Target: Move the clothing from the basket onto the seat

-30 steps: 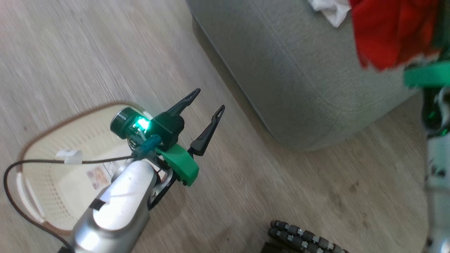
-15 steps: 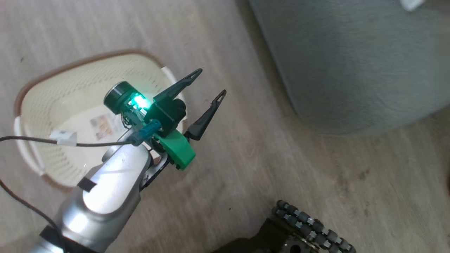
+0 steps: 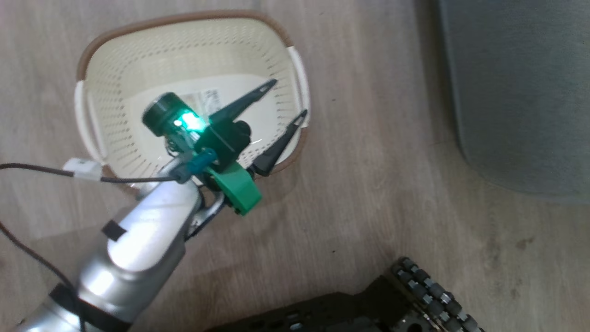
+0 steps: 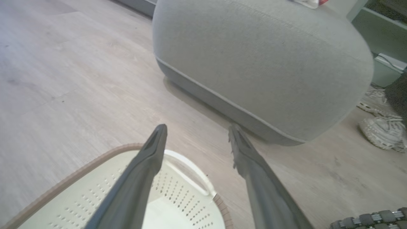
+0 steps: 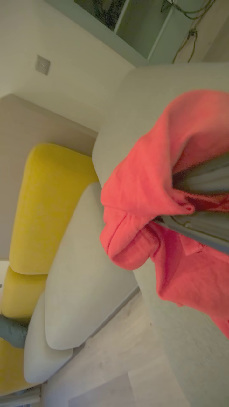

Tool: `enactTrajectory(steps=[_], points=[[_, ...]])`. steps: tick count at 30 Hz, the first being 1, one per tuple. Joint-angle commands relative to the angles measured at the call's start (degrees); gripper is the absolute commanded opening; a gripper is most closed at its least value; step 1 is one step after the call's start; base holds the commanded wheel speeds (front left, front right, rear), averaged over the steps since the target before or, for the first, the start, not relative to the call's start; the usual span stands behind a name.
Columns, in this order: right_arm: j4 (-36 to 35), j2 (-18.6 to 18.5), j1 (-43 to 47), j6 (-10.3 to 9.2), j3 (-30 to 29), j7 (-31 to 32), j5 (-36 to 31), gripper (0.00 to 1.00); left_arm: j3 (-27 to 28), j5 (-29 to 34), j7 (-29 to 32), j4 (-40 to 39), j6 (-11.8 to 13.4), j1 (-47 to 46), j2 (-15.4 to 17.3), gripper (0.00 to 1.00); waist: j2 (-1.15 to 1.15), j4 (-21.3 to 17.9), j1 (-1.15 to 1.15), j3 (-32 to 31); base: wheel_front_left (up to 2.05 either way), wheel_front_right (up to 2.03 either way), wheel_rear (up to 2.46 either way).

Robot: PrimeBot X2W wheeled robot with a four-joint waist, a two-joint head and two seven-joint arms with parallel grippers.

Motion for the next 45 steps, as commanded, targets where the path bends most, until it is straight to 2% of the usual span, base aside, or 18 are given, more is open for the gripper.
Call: enactTrajectory(steps=[1, 2, 3, 4, 8, 10, 15, 23, 29, 37, 42, 45], points=[[-0.9, 0.2, 1.1, -0.02, -0.7, -2.0, -0.1, 0.03, 2.2, -0.5, -0.3, -1.9, 0.0, -0.8, 1.7, 1.00, 0.00, 1.9, 0.00, 1.5, 0.00, 0.00, 0.00], [-0.1, 0.7, 1.7, -0.02, -0.6, -3.0, 0.0, 0.30, 2.6, -0.6, -0.3, -2.1, 0.1, -0.7, 1.8, 1.00, 0.00, 2.1, 0.00, 1.6, 0.00, 0.00, 0.00], [0.9, 1.0, 2.2, -0.02, -0.4, -4.2, 0.3, 0.90, 2.9, -0.6, -0.3, -2.2, 0.2, -0.6, 1.8, 1.00, 0.00, 2.3, 0.00, 1.6, 0.00, 0.00, 0.00], [2.1, 1.3, 2.7, -0.02, -0.1, -5.3, 0.8, 1.00, 3.2, -0.7, -0.3, -2.4, 0.3, -0.6, 1.6, 1.00, 0.00, 2.4, 0.00, 1.5, 0.00, 0.00, 0.00], [5.4, 1.7, 5.1, -0.02, 3.1, -8.5, 1.7, 1.00, 3.5, -0.5, -0.3, -2.5, 0.3, -0.2, 0.8, 1.00, 0.00, 2.6, 0.00, 0.8, 0.00, 0.00, 0.00], [7.2, 1.7, 7.0, -0.02, 6.7, -10.1, 1.8, 1.00, 3.2, -0.2, -0.3, -2.4, 0.3, -0.1, 0.2, 1.00, 0.00, 2.6, 0.00, 0.0, 0.00, 0.00, 0.00], [9.2, 1.8, 11.6, -0.02, 14.7, -11.7, 7.1, 1.00, 3.9, -0.3, -0.3, -1.9, 0.1, 0.4, -1.6, 1.00, 0.00, 2.7, 0.00, -3.2, 0.00, 0.00, 0.00], [-1.2, 2.7, 27.2, -0.02, 23.3, -11.8, 18.1, 1.00, 6.5, -0.7, -0.3, -0.7, 0.0, 3.6, -4.0, 1.00, 0.00, 3.9, 0.00, -11.1, 0.00, 0.00, 0.00], [-9.5, 4.5, 37.3, -0.02, 28.5, -11.8, 22.4, 1.00, 10.8, -1.0, -0.3, 0.3, 0.0, 8.1, -5.4, 1.00, 0.00, 5.3, 0.00, -17.4, 0.00, 0.00, 0.00], [-21.5, 11.5, 45.9, -0.02, 34.9, -11.8, 21.8, 1.00, 19.0, -0.3, -0.3, 1.7, 0.0, 15.3, -6.9, 1.00, 0.00, 7.8, 0.00, -25.1, 0.00, 0.00, 0.00], [-26.1, 13.2, 50.2, -0.02, 41.0, -11.8, 23.3, 1.00, 24.4, 0.7, -0.3, 2.8, 0.4, 18.8, -8.1, 1.00, 0.00, 10.0, 0.00, -29.2, 0.00, 0.00, 0.00], [-27.8, 14.4, 51.8, -0.02, 44.2, -11.8, 23.8, 1.00, 27.7, 2.2, -0.3, 3.2, 1.6, 20.5, -8.5, 1.00, 0.00, 11.2, 0.00, -31.2, 0.00, 0.00, 0.00]])
